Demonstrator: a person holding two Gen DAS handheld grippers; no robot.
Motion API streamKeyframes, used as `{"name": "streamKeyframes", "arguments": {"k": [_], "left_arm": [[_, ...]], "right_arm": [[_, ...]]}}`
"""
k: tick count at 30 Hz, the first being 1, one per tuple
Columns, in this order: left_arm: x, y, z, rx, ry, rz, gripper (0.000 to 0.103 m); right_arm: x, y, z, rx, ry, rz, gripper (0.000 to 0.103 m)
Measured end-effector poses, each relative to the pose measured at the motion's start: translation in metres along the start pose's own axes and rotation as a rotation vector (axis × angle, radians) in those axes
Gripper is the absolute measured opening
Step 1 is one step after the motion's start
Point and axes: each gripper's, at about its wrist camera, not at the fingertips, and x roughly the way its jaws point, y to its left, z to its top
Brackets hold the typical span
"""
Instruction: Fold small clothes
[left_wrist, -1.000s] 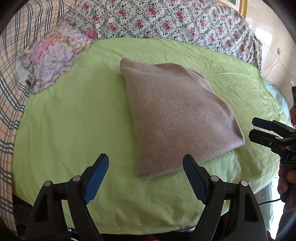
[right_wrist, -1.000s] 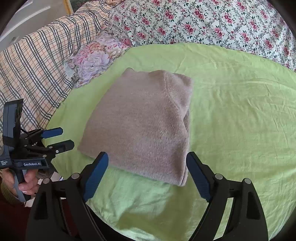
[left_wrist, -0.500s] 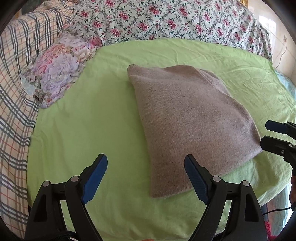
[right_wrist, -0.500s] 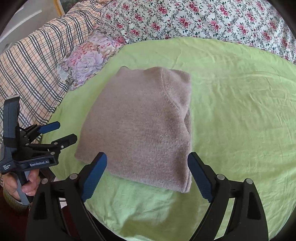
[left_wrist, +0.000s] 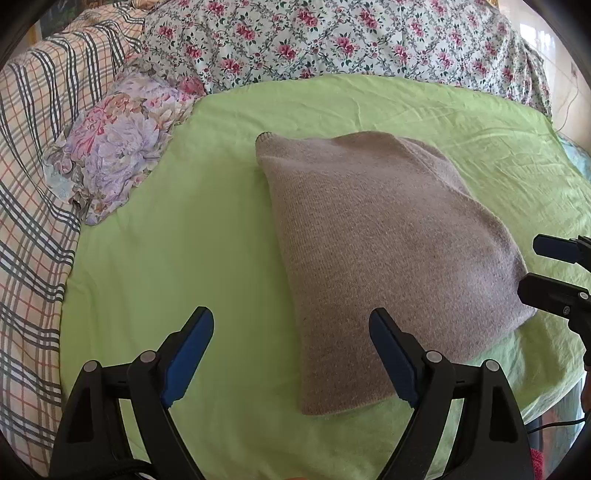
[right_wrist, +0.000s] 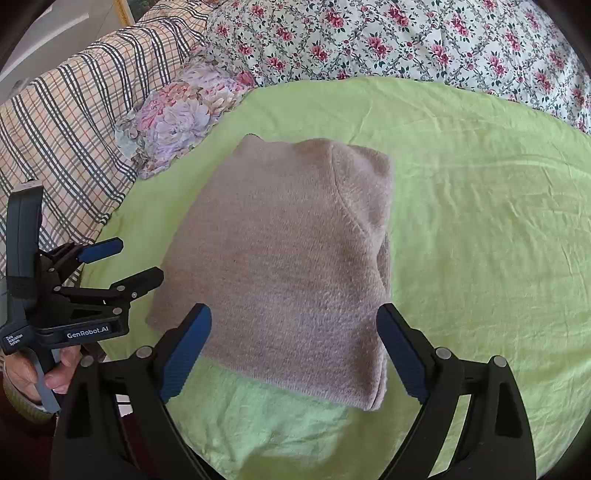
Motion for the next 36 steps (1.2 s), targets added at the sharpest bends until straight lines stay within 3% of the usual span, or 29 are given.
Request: {"name": "streamKeyframes", "arguments": {"k": [17, 25, 26, 29, 32, 33, 35, 36], "left_arm": [[0.001, 0.003, 0.019, -0.009, -0.033, 0.021, 0.089], [0.025, 0.032, 0.026, -0.117, 0.016, -0.084, 0.089], [0.03, 0.035, 0.028, -0.127, 0.021, -0.083, 0.089], [0.041, 0.045, 0.035, -0.165, 0.037, -0.106, 0.089], [0.052, 0.049, 0.04, -0.191, 0.051, -0.134, 0.089], [0.058, 0.049, 0.04, -0.191, 0.059, -0.137, 0.089], [0.064, 0.05, 0.041, -0.201, 0.07, -0.149, 0.09], [0.065, 0.05, 0.042, -0.204, 0.07, -0.151, 0.09]], "right_arm": [[0.004, -0.002, 0.019, -0.009, -0.033, 0.018, 0.093], [0.016, -0.057, 0.031, 0.182, -0.099, 0.078, 0.093], [0.021, -0.065, 0.034, 0.219, -0.102, 0.089, 0.089], [0.042, -0.092, 0.043, 0.326, -0.084, 0.144, 0.061], [0.072, -0.111, 0.047, 0.418, -0.024, 0.167, 0.059], [0.086, -0.113, 0.047, 0.437, 0.009, 0.197, 0.048], [0.089, -0.102, 0.05, 0.392, 0.011, 0.179, 0.012], [0.083, -0.096, 0.054, 0.347, -0.009, 0.145, 0.012]]}}
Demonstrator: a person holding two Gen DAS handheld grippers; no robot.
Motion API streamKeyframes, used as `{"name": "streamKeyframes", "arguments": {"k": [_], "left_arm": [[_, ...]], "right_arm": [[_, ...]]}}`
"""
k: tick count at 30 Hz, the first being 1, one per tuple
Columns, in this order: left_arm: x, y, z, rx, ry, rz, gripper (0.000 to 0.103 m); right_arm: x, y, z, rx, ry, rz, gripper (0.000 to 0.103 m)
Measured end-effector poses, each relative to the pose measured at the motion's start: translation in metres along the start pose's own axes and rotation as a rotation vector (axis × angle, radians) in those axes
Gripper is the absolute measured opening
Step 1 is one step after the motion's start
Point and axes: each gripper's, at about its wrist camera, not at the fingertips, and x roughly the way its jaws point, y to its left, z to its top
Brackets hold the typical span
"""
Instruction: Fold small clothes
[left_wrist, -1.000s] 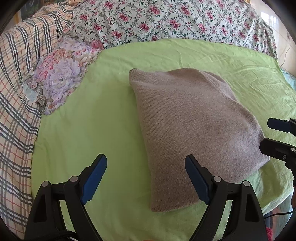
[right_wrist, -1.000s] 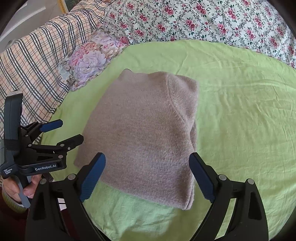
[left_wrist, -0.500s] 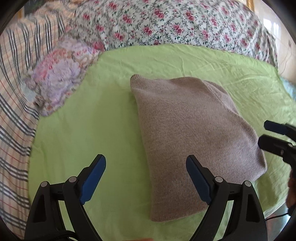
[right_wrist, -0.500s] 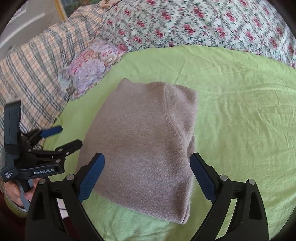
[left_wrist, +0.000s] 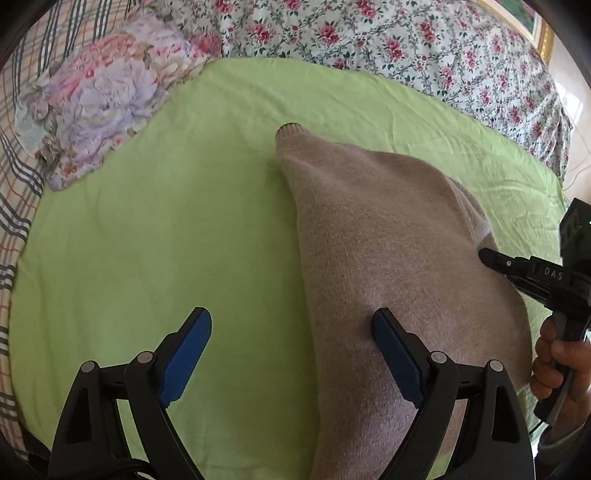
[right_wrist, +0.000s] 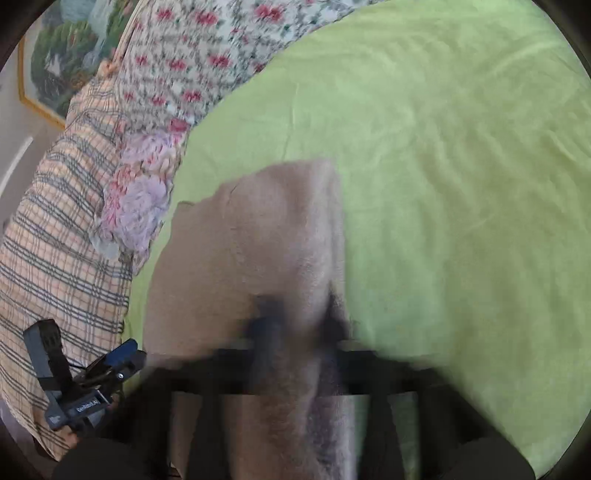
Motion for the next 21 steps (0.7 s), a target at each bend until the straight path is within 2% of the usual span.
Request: {"name": "streamKeyframes", "arguments": {"k": [1, 3, 6, 7, 12, 17, 19, 21], "left_arm": [[-0.001, -0.002, 0.0, 0.005, -0.004, -0.002, 0.09], [0.001, -0.007, 0.001, 0.021, -0.007, -0.009, 0.09], [0.008, -0.017, 0.0, 0.045, -0.011, -0.013, 0.09], [0.01, -0.019, 0.0, 0.053, -0.016, -0.006, 0.091], [0.012, -0.013, 0.0, 0.043, -0.016, -0.005, 0.093], [0.013, -0.009, -0.005, 0.061, -0.046, 0.021, 0.098], [0.012, -0.008, -0.005, 0.05, -0.043, 0.013, 0.098], [0.005, -0.009, -0.006, 0.048, -0.046, 0.019, 0.098]], "right_arm": [[-0.011, 0.011, 0.003, -0.059, -0.044, -0.038, 0.011], [-0.018, 0.015, 0.008, -0.096, -0.068, -0.062, 0.01], [0.004, 0.002, 0.007, -0.099, -0.009, -0.131, 0.01], [0.013, -0.001, 0.004, -0.1, 0.015, -0.134, 0.01], [-0.006, 0.002, -0.002, -0.053, -0.038, -0.135, 0.019], [-0.02, 0.015, -0.021, -0.074, -0.036, -0.165, 0.019], [-0.026, 0.014, -0.028, -0.088, -0.04, -0.198, 0.019], [-0.039, 0.016, -0.032, -0.08, -0.061, -0.193, 0.019]]}}
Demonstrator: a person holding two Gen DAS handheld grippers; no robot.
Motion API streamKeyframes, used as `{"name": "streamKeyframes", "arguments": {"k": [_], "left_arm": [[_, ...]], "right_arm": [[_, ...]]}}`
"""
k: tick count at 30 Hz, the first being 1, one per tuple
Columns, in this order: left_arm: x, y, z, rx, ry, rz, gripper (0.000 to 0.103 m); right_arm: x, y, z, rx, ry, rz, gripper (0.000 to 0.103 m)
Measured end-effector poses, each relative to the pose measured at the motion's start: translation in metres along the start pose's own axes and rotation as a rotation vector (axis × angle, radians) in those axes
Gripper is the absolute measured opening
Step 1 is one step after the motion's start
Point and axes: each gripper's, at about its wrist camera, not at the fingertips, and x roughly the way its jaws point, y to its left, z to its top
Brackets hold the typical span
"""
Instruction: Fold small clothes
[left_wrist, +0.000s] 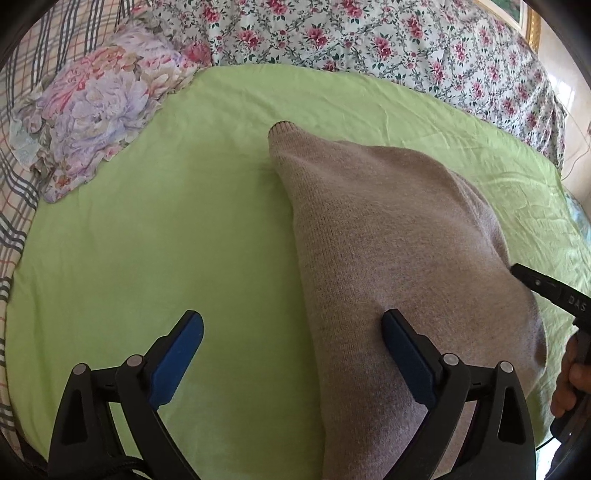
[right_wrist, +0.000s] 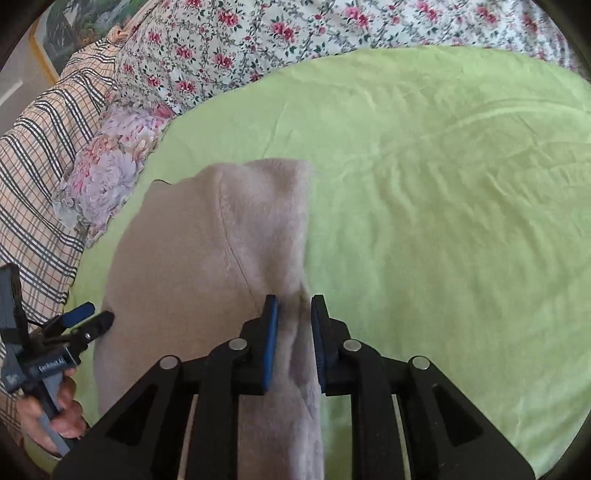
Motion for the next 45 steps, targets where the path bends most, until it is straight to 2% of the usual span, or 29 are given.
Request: {"name": "streamKeyframes", "arguments": {"k": [5, 7, 9, 10, 14, 24, 34, 45], "left_arm": [[-0.022, -0.003, -0.009, 0.006, -0.009, 0.025, 0.097], [-0.031, -0.007, -0.016, 0.003, -0.012, 0.052, 0.097], [-0.039, -0.011, -0.023, 0.011, -0.015, 0.068, 0.097], [-0.043, -0.014, -0.028, 0.016, -0.017, 0.076, 0.097], [-0.057, -0.023, -0.044, 0.045, -0.022, 0.111, 0.097], [-0.07, -0.033, -0.07, 0.066, -0.009, 0.109, 0.097], [-0.078, -0.047, -0.074, 0.121, -0.024, 0.113, 0.097], [-0.08, -0.046, -0.069, 0.138, -0.045, 0.123, 0.097]], "right_arm": [[-0.029, 0.014, -0.007, -0.028, -0.041, 0.036, 0.02], [-0.034, 0.023, -0.013, -0.042, -0.04, 0.056, 0.026], [-0.037, 0.033, -0.02, -0.067, -0.032, 0.066, 0.047], [-0.039, 0.039, -0.024, -0.088, -0.032, 0.073, 0.051], [-0.048, 0.055, -0.039, -0.143, -0.019, 0.088, 0.055], [-0.07, 0.062, -0.075, -0.211, -0.018, 0.077, 0.076], [-0.067, 0.065, -0.095, -0.273, 0.027, 0.032, 0.081], [-0.065, 0.076, -0.081, -0.32, 0.025, 0.028, 0.087]]}}
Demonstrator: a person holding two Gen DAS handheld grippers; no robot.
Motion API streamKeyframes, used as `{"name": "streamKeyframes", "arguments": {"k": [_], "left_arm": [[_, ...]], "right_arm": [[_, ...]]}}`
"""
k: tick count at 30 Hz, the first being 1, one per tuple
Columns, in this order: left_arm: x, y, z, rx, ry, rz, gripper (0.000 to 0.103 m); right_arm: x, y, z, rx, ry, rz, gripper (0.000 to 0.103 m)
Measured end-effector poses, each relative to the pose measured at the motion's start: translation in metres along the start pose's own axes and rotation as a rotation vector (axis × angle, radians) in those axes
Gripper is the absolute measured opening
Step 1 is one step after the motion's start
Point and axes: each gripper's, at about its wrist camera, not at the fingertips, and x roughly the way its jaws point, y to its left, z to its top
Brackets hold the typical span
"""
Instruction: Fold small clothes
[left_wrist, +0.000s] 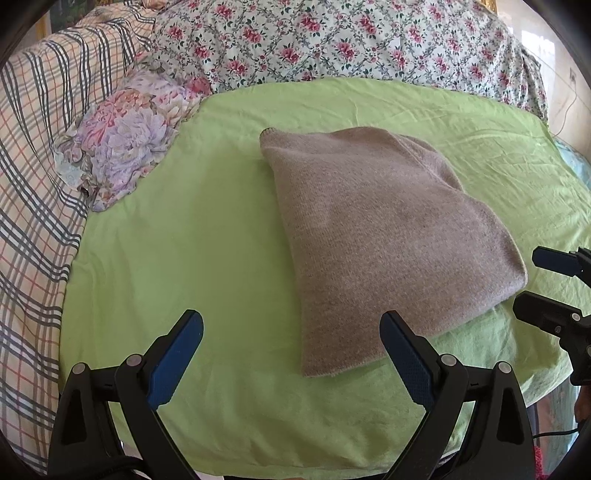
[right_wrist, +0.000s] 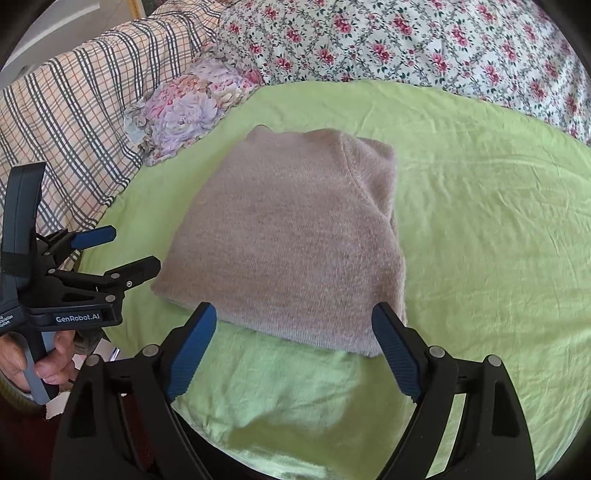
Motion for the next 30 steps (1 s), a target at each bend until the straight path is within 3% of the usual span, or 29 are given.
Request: {"name": "streamKeyframes", "arguments": {"k": [30], "left_arm": [[0.024, 0.009, 0.036, -0.026, 0.004, -0.007, 0.097]], "right_arm": [[0.026, -0.006, 0.044, 0.003, 0.022, 0.037, 0.09]]}}
